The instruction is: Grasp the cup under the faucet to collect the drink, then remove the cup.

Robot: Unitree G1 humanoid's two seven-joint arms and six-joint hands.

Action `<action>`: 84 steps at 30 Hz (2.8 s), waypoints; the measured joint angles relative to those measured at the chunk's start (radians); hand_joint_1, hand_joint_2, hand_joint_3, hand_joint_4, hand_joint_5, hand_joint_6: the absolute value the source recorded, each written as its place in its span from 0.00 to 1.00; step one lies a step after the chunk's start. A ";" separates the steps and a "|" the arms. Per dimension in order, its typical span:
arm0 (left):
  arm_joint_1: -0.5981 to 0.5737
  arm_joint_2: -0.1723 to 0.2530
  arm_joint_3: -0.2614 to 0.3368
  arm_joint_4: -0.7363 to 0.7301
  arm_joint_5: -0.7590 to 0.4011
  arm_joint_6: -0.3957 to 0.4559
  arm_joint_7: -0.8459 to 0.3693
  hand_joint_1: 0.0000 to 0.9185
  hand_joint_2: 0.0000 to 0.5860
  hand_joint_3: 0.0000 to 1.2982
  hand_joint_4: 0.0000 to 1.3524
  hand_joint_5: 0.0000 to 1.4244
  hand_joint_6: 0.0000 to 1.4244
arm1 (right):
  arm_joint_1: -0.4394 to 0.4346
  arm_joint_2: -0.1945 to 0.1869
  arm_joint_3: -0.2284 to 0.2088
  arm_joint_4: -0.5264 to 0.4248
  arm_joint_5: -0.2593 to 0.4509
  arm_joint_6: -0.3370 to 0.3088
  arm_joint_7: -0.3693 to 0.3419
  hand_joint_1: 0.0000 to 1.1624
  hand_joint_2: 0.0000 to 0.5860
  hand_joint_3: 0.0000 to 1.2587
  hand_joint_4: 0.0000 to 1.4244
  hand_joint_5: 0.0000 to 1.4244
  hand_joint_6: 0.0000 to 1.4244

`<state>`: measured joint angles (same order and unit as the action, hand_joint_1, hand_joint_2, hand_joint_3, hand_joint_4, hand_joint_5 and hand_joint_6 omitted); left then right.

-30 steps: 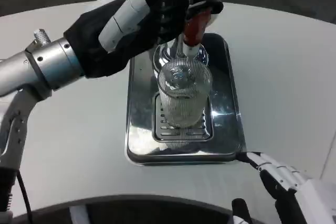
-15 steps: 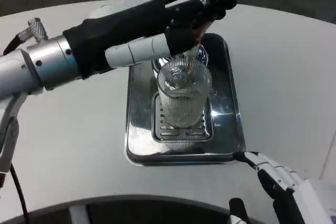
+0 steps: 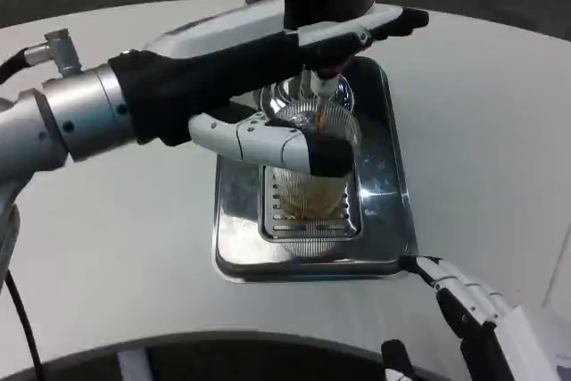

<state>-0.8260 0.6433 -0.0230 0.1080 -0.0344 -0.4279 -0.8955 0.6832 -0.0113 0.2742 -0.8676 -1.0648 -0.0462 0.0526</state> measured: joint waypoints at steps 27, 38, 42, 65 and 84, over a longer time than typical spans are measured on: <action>0.034 0.026 -0.006 -0.060 0.011 -0.025 0.048 0.00 0.10 0.00 0.00 0.00 0.00 | -0.548 0.061 -0.074 0.359 0.286 0.174 0.015 0.50 0.39 0.00 0.00 0.00 0.01; 0.034 0.025 -0.023 -0.063 0.008 -0.018 0.067 0.00 0.10 0.00 0.00 0.00 0.00 | -0.781 0.035 -0.111 0.590 0.397 0.174 -0.072 0.54 0.35 0.00 0.00 0.00 0.00; 0.033 0.025 -0.023 -0.062 0.007 -0.018 0.070 0.00 0.10 0.00 0.00 0.00 0.00 | -0.858 0.031 -0.113 0.679 0.440 0.172 -0.098 0.54 0.35 0.00 0.00 0.00 0.00; 0.033 0.047 -0.023 -0.049 0.003 -0.018 0.074 0.00 0.11 0.00 0.00 0.00 0.00 | -1.039 0.037 -0.086 0.909 0.554 0.127 -0.203 0.58 0.32 0.00 0.00 0.00 0.00; 0.033 0.048 -0.028 -0.050 0.003 -0.019 0.074 0.00 0.11 0.00 0.00 0.00 0.00 | -1.116 0.053 -0.080 1.061 0.632 0.041 -0.277 0.61 0.31 0.00 0.00 0.00 0.00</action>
<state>-0.7933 0.6917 -0.0512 0.0581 -0.0314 -0.4471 -0.8211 -0.4326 0.0412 0.1937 0.1933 -0.4327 -0.0056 -0.2246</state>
